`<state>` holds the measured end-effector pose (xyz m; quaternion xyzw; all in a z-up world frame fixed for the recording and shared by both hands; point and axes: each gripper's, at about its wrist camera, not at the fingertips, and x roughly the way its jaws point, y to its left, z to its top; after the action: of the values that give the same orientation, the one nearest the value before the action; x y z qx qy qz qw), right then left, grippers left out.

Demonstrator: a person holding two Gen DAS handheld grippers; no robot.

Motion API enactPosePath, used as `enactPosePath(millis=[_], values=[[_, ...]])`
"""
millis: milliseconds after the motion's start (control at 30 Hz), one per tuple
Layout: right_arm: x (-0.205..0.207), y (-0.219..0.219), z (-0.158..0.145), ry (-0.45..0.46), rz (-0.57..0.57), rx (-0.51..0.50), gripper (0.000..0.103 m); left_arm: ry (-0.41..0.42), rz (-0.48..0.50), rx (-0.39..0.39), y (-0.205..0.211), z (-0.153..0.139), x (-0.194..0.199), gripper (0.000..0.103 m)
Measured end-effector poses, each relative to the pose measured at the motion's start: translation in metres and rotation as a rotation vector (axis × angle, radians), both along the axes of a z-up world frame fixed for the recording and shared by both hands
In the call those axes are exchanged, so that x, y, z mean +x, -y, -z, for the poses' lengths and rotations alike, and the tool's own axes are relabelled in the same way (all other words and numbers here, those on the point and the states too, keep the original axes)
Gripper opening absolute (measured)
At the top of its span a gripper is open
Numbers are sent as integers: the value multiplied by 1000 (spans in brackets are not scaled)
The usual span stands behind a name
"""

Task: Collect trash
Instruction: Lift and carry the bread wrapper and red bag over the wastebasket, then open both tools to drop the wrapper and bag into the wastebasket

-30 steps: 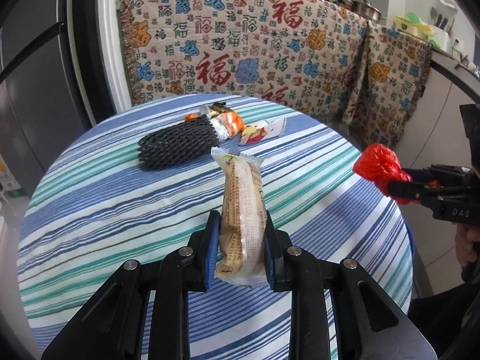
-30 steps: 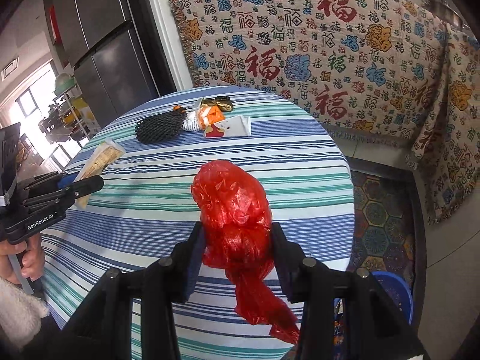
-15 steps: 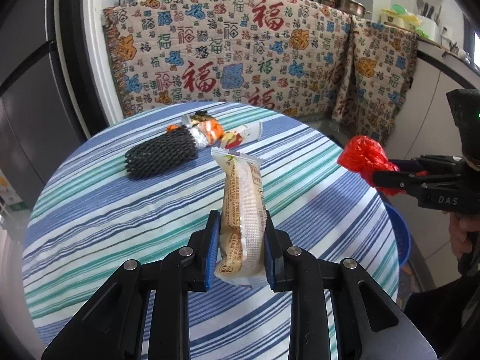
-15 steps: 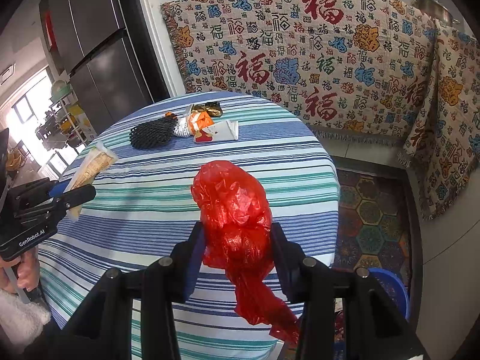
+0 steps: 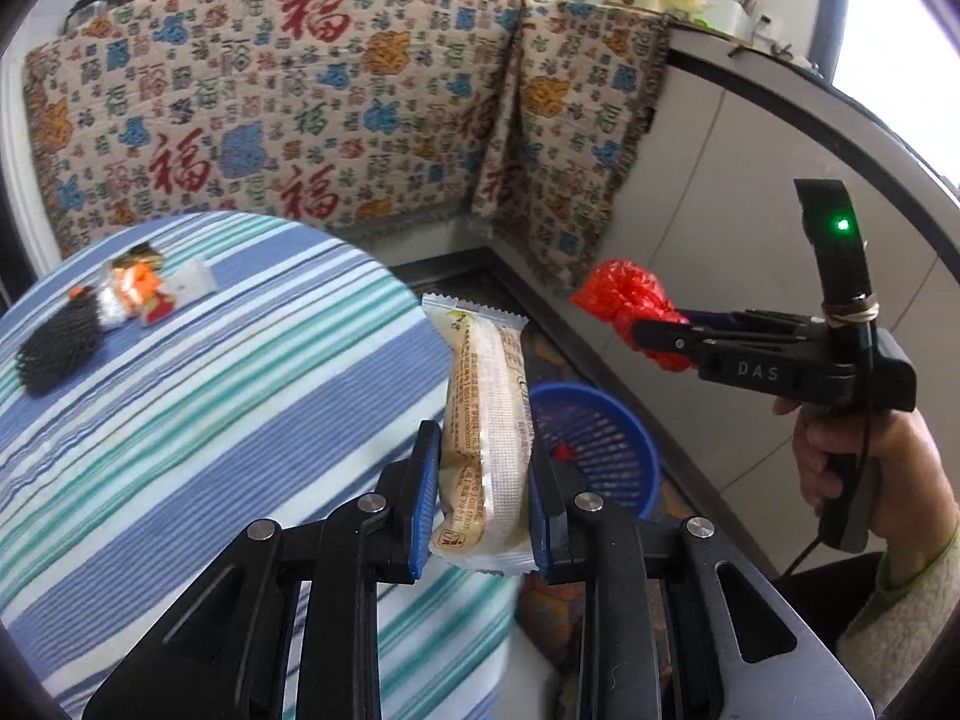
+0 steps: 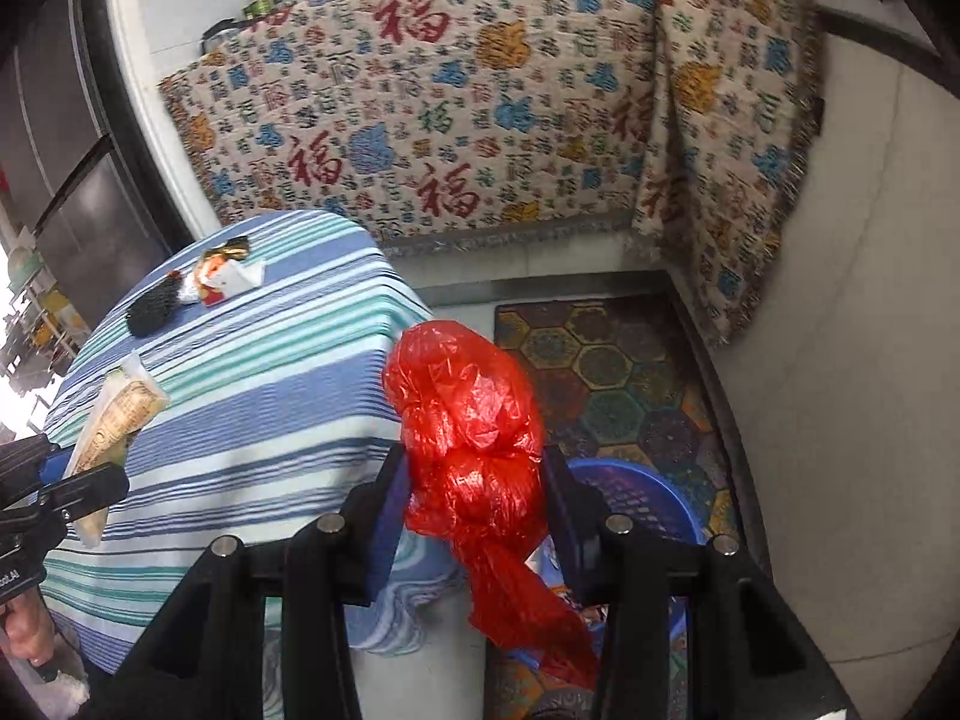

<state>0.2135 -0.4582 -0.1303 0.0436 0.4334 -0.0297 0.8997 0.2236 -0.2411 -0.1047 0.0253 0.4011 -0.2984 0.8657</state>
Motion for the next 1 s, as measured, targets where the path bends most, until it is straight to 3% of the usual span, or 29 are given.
enactPosePath(millis=[167,333,700,767,833,900,1000], values=[[-15,57,20,-63,106,8,44,-72,80,-27,63,23,12,25],[-25,100,42,-111,180,62,44,-109,114,-3,111,52,31,26],[-23,146,86,-192,256,183,46,-176,155,34,170,111,56,27],[-21,150,91,-191,260,199,47,-178,156,39,175,118,57,30],[-18,154,96,-184,263,227,50,-186,157,36,181,127,62,41],[-14,156,101,-181,268,242,62,-193,153,39,185,135,67,47],[-9,158,103,-179,273,242,63,-200,140,46,187,142,75,47]])
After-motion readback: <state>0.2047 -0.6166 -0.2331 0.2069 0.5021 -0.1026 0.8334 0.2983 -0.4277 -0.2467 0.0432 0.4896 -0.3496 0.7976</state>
